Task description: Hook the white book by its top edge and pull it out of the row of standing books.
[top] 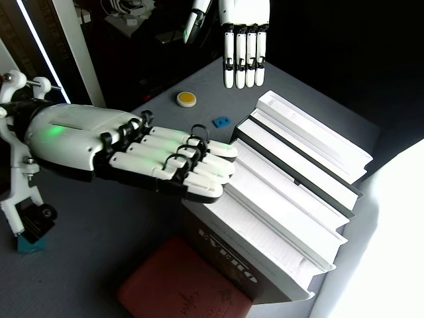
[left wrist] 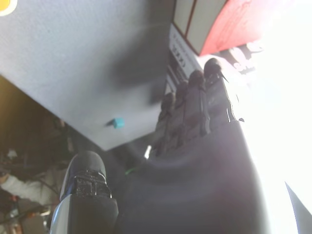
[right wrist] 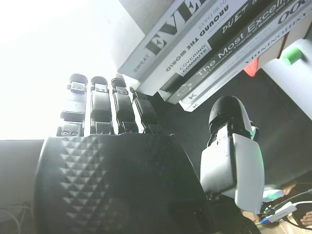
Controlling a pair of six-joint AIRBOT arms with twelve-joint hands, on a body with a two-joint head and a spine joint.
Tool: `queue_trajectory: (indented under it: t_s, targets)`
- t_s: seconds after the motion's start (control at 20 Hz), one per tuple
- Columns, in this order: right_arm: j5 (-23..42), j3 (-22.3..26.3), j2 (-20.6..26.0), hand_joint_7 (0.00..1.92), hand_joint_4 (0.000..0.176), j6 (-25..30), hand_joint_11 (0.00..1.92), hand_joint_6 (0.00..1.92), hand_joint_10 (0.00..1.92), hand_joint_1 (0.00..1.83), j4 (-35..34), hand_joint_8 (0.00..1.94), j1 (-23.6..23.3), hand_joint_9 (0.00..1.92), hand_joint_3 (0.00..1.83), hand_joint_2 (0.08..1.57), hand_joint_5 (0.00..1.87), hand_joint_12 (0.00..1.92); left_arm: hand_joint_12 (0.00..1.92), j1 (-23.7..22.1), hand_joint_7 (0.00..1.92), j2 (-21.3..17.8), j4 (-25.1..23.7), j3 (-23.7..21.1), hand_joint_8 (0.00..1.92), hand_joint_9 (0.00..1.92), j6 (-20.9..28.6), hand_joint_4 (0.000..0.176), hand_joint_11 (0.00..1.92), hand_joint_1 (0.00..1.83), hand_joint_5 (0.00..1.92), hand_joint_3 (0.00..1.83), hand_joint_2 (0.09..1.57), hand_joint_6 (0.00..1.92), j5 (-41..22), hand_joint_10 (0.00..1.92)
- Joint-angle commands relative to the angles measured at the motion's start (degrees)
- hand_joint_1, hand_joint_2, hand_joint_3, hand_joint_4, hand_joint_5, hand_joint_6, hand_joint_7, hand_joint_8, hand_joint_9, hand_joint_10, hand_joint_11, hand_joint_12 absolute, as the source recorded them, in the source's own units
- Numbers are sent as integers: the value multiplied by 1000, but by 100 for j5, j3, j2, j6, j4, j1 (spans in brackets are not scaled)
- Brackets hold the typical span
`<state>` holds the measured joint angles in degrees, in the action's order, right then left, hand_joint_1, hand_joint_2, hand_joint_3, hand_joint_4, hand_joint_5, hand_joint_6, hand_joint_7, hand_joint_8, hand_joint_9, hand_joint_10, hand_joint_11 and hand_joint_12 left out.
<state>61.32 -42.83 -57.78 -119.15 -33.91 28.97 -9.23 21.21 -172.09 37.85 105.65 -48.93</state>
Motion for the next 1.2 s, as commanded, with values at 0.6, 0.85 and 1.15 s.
queue_trajectory:
  t_s: [0.6,0.85,1.15]
  targets:
    - [622,1464,814,0,0,-673,0,0,0,0,-67,0,131,0,0,1101,0,0,39,-69,5,-8,-48,-4,2,2,-2,0,13,0,9,0,1160,2,467,1]
    - [615,1818,1006,0,0,-823,0,0,0,0,-276,0,229,0,0,1104,0,0,46,-69,1,-8,-48,2,0,0,-2,0,1,0,0,0,1154,0,467,0]
    - [644,1694,960,0,0,-559,0,0,0,0,-166,0,-105,0,0,1103,0,0,40,-68,0,-9,-48,11,0,0,-2,0,18,0,0,0,1157,0,467,0]
